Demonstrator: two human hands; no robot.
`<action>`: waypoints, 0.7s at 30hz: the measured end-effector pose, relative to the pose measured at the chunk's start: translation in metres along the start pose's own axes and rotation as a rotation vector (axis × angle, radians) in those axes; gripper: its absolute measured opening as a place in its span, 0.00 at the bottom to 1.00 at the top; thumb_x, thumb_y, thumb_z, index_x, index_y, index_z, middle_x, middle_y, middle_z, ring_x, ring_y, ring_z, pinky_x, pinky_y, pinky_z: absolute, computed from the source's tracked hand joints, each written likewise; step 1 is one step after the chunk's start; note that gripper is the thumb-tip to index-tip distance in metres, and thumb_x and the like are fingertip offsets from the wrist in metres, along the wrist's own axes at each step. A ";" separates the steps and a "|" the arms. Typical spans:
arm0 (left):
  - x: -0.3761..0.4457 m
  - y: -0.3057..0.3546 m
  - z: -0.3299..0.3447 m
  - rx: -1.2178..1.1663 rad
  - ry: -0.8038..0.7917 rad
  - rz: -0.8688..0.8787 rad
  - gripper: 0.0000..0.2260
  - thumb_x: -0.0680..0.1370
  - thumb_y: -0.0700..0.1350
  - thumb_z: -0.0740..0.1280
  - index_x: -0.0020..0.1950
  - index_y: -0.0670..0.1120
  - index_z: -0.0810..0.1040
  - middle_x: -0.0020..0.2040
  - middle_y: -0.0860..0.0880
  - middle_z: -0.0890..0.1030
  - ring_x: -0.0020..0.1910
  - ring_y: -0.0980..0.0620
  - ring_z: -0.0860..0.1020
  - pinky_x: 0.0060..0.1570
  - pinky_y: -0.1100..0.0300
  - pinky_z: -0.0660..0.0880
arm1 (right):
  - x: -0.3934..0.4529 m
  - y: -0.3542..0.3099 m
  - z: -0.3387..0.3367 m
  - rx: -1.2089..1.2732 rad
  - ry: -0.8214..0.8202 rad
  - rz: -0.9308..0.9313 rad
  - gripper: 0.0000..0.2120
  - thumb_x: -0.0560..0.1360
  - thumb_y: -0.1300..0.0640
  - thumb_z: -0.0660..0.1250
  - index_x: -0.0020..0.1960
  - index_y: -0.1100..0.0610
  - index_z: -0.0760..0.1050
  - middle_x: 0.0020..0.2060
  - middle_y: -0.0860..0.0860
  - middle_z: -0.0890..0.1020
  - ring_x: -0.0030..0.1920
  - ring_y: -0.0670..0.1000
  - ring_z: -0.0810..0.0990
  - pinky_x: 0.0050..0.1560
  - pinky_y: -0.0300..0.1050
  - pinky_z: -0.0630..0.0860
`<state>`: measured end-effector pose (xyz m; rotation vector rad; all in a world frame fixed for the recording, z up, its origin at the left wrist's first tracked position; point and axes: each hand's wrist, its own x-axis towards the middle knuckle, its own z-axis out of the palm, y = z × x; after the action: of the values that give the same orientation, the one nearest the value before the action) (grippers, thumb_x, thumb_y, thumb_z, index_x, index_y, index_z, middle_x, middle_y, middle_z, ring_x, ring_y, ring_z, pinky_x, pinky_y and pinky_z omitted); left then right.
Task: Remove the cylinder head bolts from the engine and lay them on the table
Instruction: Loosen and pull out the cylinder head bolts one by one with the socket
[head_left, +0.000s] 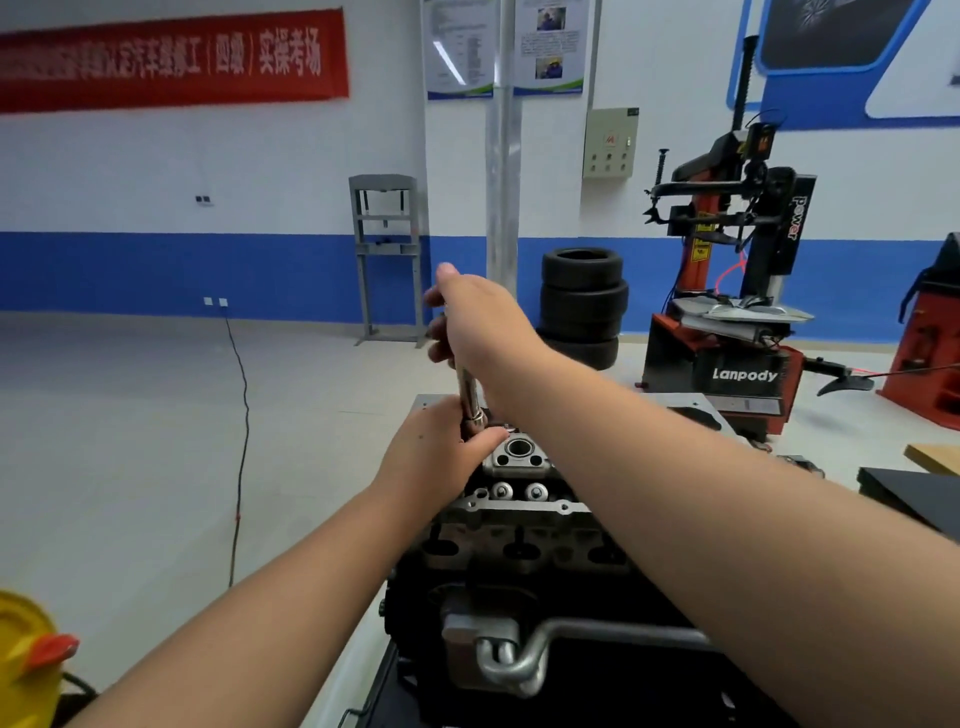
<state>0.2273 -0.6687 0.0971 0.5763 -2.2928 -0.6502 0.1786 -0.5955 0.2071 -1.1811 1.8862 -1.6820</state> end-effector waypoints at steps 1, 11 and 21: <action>-0.002 -0.002 0.001 -0.042 -0.001 0.005 0.15 0.75 0.56 0.66 0.36 0.53 0.64 0.28 0.58 0.73 0.29 0.58 0.70 0.30 0.63 0.62 | 0.003 0.005 0.007 0.076 0.041 -0.011 0.13 0.81 0.50 0.55 0.45 0.58 0.70 0.38 0.58 0.72 0.36 0.55 0.70 0.41 0.50 0.67; -0.008 -0.018 -0.003 -0.633 -0.195 -0.074 0.13 0.81 0.60 0.59 0.55 0.62 0.83 0.55 0.52 0.87 0.53 0.52 0.85 0.53 0.50 0.77 | 0.021 0.025 -0.007 0.437 -0.210 -0.010 0.16 0.78 0.54 0.56 0.31 0.53 0.62 0.24 0.48 0.60 0.25 0.49 0.55 0.30 0.45 0.52; -0.007 -0.015 0.002 -0.570 0.057 -0.118 0.03 0.77 0.53 0.74 0.47 0.55 0.83 0.40 0.50 0.86 0.33 0.54 0.78 0.33 0.54 0.75 | 0.018 0.037 0.004 0.272 -0.055 -0.174 0.14 0.78 0.42 0.66 0.46 0.53 0.72 0.28 0.46 0.76 0.27 0.46 0.70 0.32 0.43 0.70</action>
<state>0.2340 -0.6752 0.0835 0.4441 -1.9010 -1.2666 0.1579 -0.6136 0.1757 -1.2928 1.5010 -1.9038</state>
